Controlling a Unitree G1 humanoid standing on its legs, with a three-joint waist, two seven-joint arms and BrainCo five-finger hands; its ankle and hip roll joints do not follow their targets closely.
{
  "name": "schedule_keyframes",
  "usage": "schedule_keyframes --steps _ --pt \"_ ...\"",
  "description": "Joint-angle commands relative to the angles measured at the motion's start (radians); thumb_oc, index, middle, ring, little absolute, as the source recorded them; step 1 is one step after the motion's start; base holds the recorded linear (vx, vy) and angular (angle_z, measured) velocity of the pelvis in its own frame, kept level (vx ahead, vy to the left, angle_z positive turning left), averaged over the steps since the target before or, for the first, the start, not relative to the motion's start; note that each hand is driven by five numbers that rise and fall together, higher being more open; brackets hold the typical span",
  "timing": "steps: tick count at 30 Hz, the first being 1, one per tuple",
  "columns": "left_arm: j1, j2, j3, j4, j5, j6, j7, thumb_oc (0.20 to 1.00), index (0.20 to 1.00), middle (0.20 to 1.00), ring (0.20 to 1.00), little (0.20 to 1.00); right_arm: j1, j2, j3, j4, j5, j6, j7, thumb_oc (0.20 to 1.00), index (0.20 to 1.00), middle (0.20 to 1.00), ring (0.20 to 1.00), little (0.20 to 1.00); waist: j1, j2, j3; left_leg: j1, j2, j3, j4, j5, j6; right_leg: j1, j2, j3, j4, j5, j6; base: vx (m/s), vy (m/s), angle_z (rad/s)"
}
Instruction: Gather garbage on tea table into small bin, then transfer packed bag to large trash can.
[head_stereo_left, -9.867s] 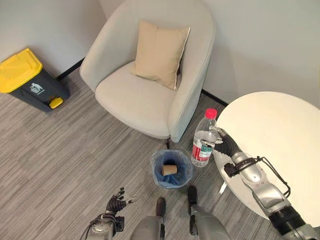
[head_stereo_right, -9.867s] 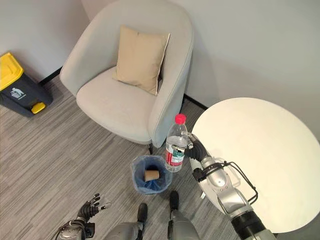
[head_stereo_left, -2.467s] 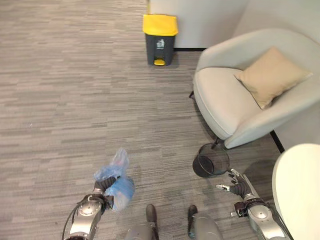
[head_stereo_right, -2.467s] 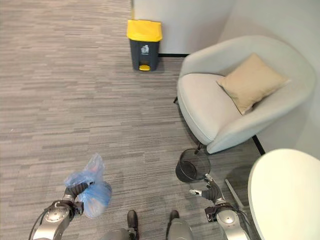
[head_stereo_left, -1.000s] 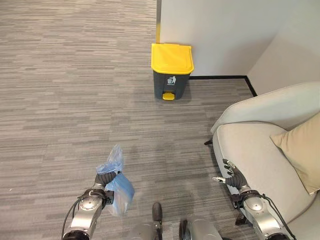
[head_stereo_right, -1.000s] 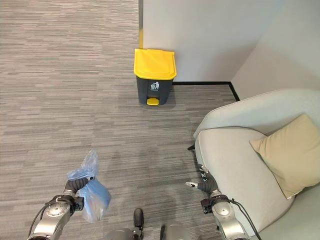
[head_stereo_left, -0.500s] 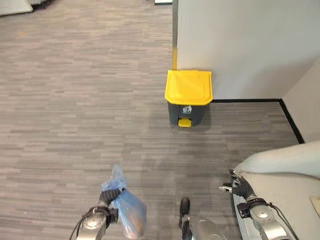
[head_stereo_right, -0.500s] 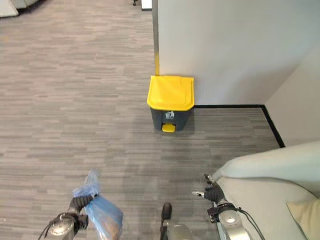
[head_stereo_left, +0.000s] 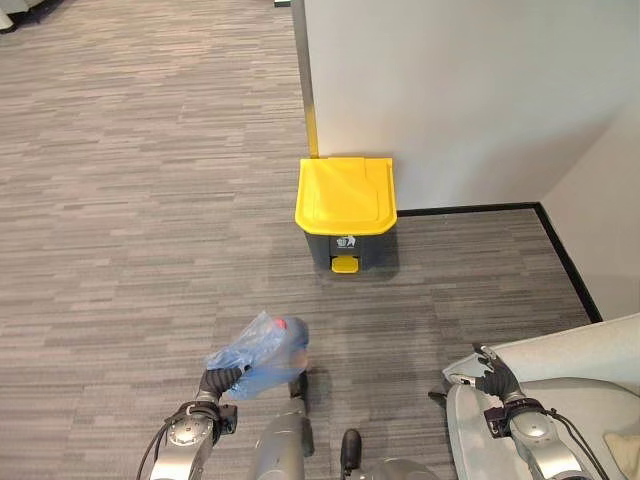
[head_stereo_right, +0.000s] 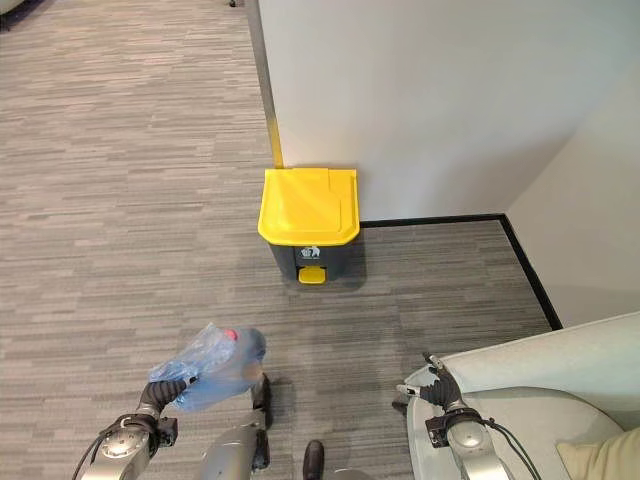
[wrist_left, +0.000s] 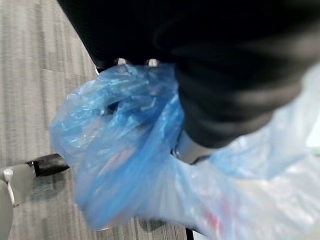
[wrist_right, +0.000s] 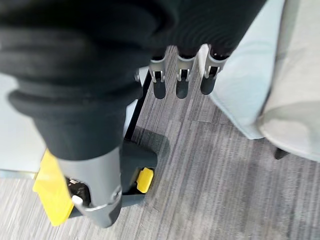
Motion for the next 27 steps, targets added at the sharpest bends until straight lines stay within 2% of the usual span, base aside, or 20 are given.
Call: schedule_keyframes --steps 1,6,9,11,12,15,17,20,22,24,25,27 --pt "0.011 0.045 0.007 -0.077 -0.007 -0.051 0.000 0.200 0.200 0.200 0.200 0.200 0.026 -0.017 -0.020 -0.050 -0.015 -0.028 -0.016 1.000 1.000 1.000 1.000 1.000 0.017 -0.007 -0.030 0.129 0.019 0.020 0.004 0.011 -0.010 -0.024 -0.156 -0.001 0.109 -0.118 0.137 0.29 0.209 -0.36" --pt "-0.004 0.067 0.012 -0.076 0.007 -0.047 0.006 0.200 0.200 0.200 0.200 0.200 0.009 0.020 -0.008 -0.040 -0.006 -0.021 -0.004 1.000 1.000 1.000 1.000 1.000 0.027 -0.042 -0.050 0.139 -0.003 0.033 0.077 -0.060 0.031 -0.026 -0.223 0.047 0.162 -0.111 0.175 0.26 0.224 -0.32" --pt "-0.026 0.097 0.018 -0.076 0.021 -0.045 0.012 0.200 0.200 0.200 0.200 0.200 -0.011 0.032 0.003 -0.037 -0.007 -0.019 0.002 1.000 1.000 1.000 1.000 1.000 0.022 -0.057 -0.040 0.163 -0.025 0.040 0.090 -0.106 0.065 -0.080 -0.248 0.078 0.278 -0.069 0.201 0.16 0.196 -0.13" --pt "-0.033 0.107 0.023 -0.076 0.015 -0.048 0.019 0.200 0.200 0.200 0.200 0.200 -0.018 0.044 0.011 -0.036 0.004 -0.023 0.000 1.000 1.000 1.000 1.000 1.000 0.017 -0.057 -0.035 0.189 -0.030 0.045 0.083 -0.127 0.077 -0.139 -0.244 0.088 0.346 -0.042 0.202 0.17 0.160 0.00" --pt "-0.036 0.110 0.026 -0.075 0.013 -0.048 0.021 0.200 0.200 0.200 0.200 0.200 -0.021 0.045 0.012 -0.038 0.006 -0.021 0.002 1.000 1.000 1.000 1.000 1.000 0.017 -0.055 -0.035 0.197 -0.029 0.048 0.079 -0.130 0.081 -0.169 -0.238 0.085 0.356 -0.028 0.199 0.24 0.152 0.07" --pt "-0.027 0.117 0.036 -0.083 -0.002 -0.049 0.031 0.200 0.200 0.200 0.200 0.200 -0.036 0.038 0.026 -0.042 0.013 -0.020 0.006 1.000 1.000 1.000 1.000 1.000 0.012 -0.048 -0.015 0.254 -0.034 0.059 0.064 -0.170 0.089 -0.263 -0.226 0.004 0.310 -0.023 0.182 0.24 0.086 0.00" --pt "-0.025 0.112 0.035 -0.074 -0.005 -0.048 0.027 0.200 0.200 0.200 0.200 0.200 -0.042 0.034 0.030 -0.037 0.014 -0.019 0.008 1.000 1.000 1.000 1.000 1.000 0.004 -0.048 -0.008 0.288 -0.046 0.050 0.054 -0.182 0.092 -0.294 -0.210 -0.015 0.278 -0.009 0.182 0.24 0.028 -0.16" --pt "-0.025 0.095 0.031 -0.058 -0.012 -0.049 0.025 0.200 0.200 0.200 0.200 0.200 -0.027 0.026 0.032 -0.038 0.014 -0.019 0.008 1.000 1.000 1.000 1.000 1.000 -0.027 -0.043 0.015 0.377 -0.074 -0.004 0.027 -0.215 0.086 -0.375 -0.164 -0.026 0.209 0.032 0.182 0.44 -0.087 0.13" --pt "-0.015 0.091 0.026 -0.069 -0.005 -0.051 0.015 0.200 0.200 0.200 0.200 0.200 -0.004 0.023 0.023 -0.044 0.019 -0.023 0.008 1.000 1.000 1.000 1.000 1.000 -0.034 -0.048 0.005 0.401 -0.085 -0.044 0.039 -0.244 0.076 -0.343 -0.156 0.018 0.175 0.041 0.172 0.38 -0.222 0.66" --pt "-0.015 0.080 0.022 -0.064 -0.009 -0.048 0.009 0.200 0.200 0.200 0.200 0.200 0.006 0.013 0.014 -0.035 0.014 -0.023 0.006 1.000 1.000 1.000 1.000 1.000 -0.037 -0.045 -0.012 0.410 -0.068 -0.049 0.053 -0.254 0.050 -0.321 -0.160 0.011 0.165 0.042 0.161 0.20 -0.178 0.84" --pt "-0.014 0.080 0.022 -0.064 -0.009 -0.048 0.009 0.200 0.200 0.200 0.200 0.200 0.007 0.013 0.014 -0.035 0.014 -0.023 0.006 1.000 1.000 1.000 1.000 1.000 -0.039 -0.044 -0.013 0.408 -0.067 -0.051 0.054 -0.255 0.049 -0.320 -0.160 0.008 0.163 0.042 0.161 0.20 -0.181 0.87" --pt "-0.014 0.068 0.013 -0.066 -0.018 -0.044 0.004 0.200 0.200 0.200 0.200 0.200 0.023 -0.004 -0.005 -0.033 0.031 -0.029 -0.001 1.000 1.000 1.000 1.000 1.000 -0.050 -0.042 -0.028 0.379 -0.027 -0.041 0.148 -0.226 0.008 -0.277 -0.155 -0.006 0.140 0.031 0.140 0.19 -0.211 0.62"
